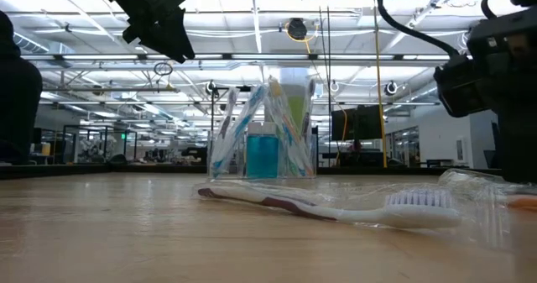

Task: Pick & Place toothbrushing station
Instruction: Put the orange toothbrush into the transparent organizer

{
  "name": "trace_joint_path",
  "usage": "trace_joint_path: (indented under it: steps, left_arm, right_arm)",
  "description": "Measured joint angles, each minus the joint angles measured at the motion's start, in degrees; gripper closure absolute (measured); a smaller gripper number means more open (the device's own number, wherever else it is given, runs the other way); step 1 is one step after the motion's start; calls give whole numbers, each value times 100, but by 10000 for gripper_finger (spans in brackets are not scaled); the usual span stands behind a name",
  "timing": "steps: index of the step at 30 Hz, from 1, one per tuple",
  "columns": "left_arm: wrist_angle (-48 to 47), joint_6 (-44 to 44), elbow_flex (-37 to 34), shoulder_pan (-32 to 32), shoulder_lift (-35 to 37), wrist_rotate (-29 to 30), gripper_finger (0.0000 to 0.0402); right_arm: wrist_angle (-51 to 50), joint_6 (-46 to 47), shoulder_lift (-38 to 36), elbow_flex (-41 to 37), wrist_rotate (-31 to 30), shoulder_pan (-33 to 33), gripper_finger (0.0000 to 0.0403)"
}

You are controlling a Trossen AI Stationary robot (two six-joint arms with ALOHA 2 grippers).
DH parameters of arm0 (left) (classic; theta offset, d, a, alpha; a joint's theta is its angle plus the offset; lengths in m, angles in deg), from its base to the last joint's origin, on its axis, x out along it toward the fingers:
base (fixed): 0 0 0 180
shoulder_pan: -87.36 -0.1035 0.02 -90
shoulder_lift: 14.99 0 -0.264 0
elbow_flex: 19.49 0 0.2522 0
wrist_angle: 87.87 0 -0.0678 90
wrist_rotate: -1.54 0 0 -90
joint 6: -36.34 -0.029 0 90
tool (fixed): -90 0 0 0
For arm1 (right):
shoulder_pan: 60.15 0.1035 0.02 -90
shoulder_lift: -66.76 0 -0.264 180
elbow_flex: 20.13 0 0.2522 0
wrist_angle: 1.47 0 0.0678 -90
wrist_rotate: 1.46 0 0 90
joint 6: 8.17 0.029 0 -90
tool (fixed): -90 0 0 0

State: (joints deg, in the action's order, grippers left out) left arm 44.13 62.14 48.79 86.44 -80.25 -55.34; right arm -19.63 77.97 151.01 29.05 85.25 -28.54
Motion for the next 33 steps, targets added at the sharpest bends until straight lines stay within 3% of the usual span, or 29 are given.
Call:
trace_joint_path:
  steps: [13, 18, 26, 33]
  left_arm:
    - [-2, -1, 0, 0, 0, -1, 227]
    - [0, -1, 0, 1, 0, 0, 227]
    - [9, -6, 0, 1, 0, 0, 227]
    - [31, -43, 0, 1, 0, -9, 227]
  right_arm:
    - [328, -662, 179, -37, -393, -192, 251]
    - [326, -919, 182, -87, -556, -197, 294]
    - [354, -1313, 155, -98, -610, -220, 393]
    - [817, -1949, -84, -122, -601, -529, 395]
